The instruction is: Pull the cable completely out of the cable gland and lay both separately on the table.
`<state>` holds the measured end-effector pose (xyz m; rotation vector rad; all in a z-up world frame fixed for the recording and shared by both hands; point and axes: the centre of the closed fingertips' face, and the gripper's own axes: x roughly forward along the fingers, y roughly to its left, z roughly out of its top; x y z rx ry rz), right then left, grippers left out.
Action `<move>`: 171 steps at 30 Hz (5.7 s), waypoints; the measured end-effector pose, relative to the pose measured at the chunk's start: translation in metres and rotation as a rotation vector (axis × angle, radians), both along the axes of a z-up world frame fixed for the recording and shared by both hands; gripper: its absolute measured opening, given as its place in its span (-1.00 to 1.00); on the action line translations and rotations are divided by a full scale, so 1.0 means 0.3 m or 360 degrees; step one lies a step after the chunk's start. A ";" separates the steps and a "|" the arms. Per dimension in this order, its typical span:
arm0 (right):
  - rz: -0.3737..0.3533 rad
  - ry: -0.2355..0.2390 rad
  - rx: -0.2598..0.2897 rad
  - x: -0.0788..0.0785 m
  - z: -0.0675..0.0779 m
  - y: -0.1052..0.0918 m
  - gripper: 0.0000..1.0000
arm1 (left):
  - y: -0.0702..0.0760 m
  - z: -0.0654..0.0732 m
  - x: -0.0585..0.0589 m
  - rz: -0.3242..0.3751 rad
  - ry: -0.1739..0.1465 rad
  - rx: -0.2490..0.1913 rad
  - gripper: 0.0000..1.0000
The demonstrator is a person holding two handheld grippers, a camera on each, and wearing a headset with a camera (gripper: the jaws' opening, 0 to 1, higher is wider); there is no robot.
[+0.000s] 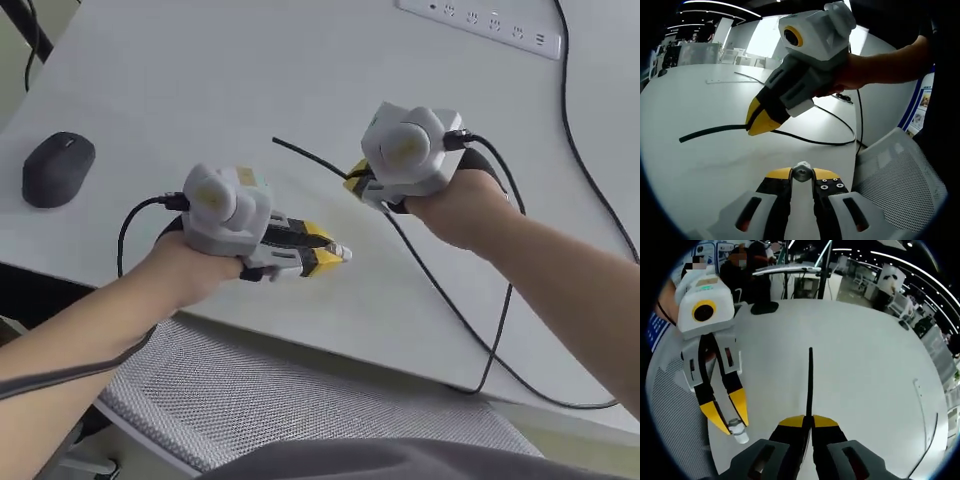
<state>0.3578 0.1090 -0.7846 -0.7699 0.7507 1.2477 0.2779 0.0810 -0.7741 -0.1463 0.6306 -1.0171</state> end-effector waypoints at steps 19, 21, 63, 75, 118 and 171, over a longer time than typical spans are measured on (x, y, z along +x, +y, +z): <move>0.0105 0.0024 -0.0059 -0.037 -0.075 0.031 -1.00 | 0.026 -0.076 -0.005 0.0040 0.0057 0.0077 -0.69; 0.0101 0.0027 -0.0057 -0.036 -0.077 0.030 -1.00 | 0.026 -0.079 -0.006 0.0040 0.0058 0.0082 -0.69; 0.0067 0.0037 -0.0128 -0.028 -0.111 0.001 -0.86 | 0.038 -0.124 0.004 -0.0076 -0.0149 0.0387 -0.61; -0.0029 0.0029 -0.0039 -0.029 -0.040 -0.029 -0.73 | 0.037 -0.105 0.017 -0.0035 -0.0160 0.0369 -0.43; -0.0741 -0.0020 0.0688 -0.128 0.377 -0.344 -0.16 | 0.124 0.181 -0.063 0.0150 -0.0139 0.0182 0.21; -0.0873 0.0304 0.0743 -0.444 0.278 -0.520 0.79 | 0.283 0.247 -0.159 0.0379 -0.0043 0.0178 0.91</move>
